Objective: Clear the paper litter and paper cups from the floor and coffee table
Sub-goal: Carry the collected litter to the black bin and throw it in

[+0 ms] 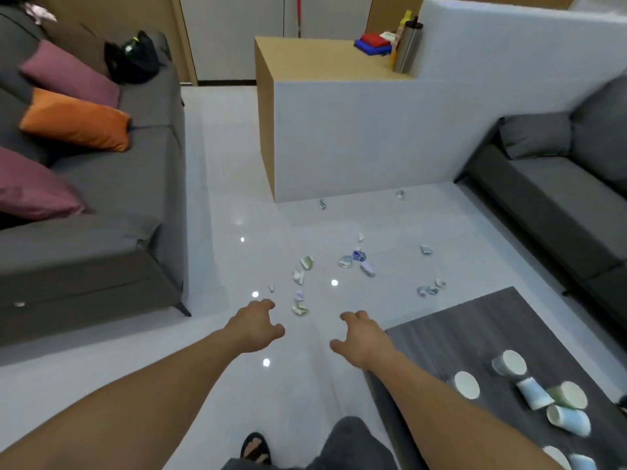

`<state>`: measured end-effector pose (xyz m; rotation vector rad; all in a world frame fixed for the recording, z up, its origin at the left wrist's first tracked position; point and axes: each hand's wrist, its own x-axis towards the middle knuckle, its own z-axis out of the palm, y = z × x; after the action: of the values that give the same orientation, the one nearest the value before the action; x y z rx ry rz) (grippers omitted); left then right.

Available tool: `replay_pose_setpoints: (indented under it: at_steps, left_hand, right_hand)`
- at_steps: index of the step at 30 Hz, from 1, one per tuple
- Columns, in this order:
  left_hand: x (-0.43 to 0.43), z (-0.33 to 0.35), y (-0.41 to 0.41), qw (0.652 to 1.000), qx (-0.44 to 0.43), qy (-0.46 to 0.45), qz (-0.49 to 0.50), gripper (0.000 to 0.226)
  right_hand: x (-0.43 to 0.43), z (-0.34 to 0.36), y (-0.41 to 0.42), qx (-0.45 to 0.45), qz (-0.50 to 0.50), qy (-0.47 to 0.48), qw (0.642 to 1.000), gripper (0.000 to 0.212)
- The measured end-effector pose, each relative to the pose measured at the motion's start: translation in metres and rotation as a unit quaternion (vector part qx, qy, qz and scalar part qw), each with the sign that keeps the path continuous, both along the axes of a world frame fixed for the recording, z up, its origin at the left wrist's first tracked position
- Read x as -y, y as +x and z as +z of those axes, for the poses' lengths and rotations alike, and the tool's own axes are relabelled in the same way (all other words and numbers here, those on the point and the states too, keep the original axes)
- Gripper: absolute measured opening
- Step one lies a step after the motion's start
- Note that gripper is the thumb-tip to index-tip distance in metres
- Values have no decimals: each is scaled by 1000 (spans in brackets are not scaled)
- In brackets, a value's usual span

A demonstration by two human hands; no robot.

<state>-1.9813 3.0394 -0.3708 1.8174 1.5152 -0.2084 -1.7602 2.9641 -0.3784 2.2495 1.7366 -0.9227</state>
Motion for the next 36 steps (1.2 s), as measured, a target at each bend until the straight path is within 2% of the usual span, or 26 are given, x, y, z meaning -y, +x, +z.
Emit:
replay_pose_setpoints:
  at_steps: [8, 12, 16, 21, 27, 32, 36]
  left_hand:
    - [-154, -41, 36, 998, -29, -57, 15, 70]
    - [-234, -86, 63, 994, -47, -88, 51, 68]
    - [-297, -150, 85, 987, -59, -135, 56, 67]
    - [-366, -273, 105, 981, -45, -179, 54, 66]
    - [-427, -473, 116, 981, -48, -190, -7, 68]
    - [-430, -621, 122, 982, -27, -188, -7, 64]
    - [-412, -700, 118, 978, -28, -207, -11, 64]
  right_hand:
    - [-161, -56, 46, 2, -1, -42, 999, 64]
    - [-258, -106, 71, -18, 8, -69, 997, 65]
    - [-320, -167, 83, -33, 1, -110, 993, 65]
    - [-376, -286, 95, -35, -23, -137, 990, 72]
    - [-408, -488, 86, -23, -68, -161, 984, 82]
    - [-401, -641, 63, -18, -55, -169, 984, 79]
    - [-390, -723, 53, 6, -48, -197, 979, 74]
